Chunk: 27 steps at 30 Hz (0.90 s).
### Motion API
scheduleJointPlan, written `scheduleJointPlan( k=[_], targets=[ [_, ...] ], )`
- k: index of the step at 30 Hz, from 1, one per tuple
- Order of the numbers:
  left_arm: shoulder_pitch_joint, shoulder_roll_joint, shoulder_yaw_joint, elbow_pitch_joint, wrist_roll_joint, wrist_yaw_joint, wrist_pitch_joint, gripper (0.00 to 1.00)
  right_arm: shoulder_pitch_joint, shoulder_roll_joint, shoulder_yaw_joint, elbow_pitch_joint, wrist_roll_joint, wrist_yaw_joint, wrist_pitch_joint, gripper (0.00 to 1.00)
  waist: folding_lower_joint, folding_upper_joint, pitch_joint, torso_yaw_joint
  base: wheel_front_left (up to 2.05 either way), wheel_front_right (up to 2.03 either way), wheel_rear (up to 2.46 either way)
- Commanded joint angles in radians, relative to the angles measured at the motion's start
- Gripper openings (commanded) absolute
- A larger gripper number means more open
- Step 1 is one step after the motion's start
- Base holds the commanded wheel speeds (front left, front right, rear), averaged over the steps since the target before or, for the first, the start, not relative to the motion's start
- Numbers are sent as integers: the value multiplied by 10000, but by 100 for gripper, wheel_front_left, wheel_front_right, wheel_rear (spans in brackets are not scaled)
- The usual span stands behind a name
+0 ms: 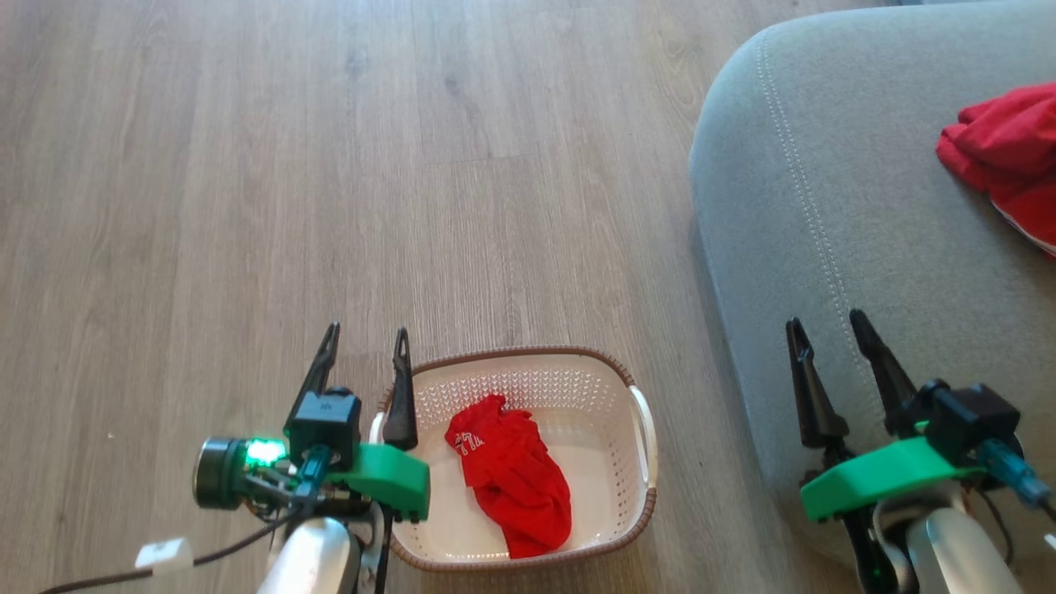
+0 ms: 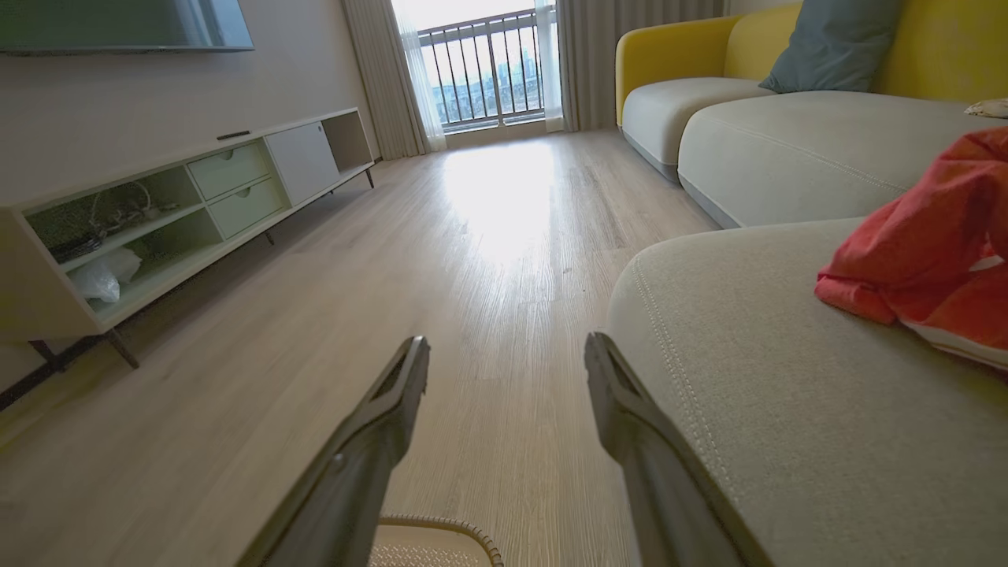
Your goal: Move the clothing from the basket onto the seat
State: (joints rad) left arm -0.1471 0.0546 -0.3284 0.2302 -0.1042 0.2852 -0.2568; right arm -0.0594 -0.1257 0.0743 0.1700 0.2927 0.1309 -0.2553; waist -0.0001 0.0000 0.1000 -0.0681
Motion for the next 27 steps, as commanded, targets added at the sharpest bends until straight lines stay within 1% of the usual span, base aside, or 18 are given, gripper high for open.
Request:
scheduleJointPlan(
  k=[1,6,11,27],
  targets=[
    [-178,-39,277,-236,29,40,-49,100,-9,-53,159,-232,-18,-2,-65,100,1,0,-6,46,0,0,0],
    [-51,-41,152,30,7,47,-49,100,182,62,-72,-9,-267,-2,-65,100,1,0,-59,173,0,0,0],
    [0,-42,116,149,-37,60,-49,100,228,107,53,59,-584,-2,-65,100,1,0,-109,207,0,0,0],
    [154,-43,125,-17,-322,134,-49,100,261,172,132,-14,-624,-2,-65,100,1,0,-282,228,0,0,0]
  ],
)
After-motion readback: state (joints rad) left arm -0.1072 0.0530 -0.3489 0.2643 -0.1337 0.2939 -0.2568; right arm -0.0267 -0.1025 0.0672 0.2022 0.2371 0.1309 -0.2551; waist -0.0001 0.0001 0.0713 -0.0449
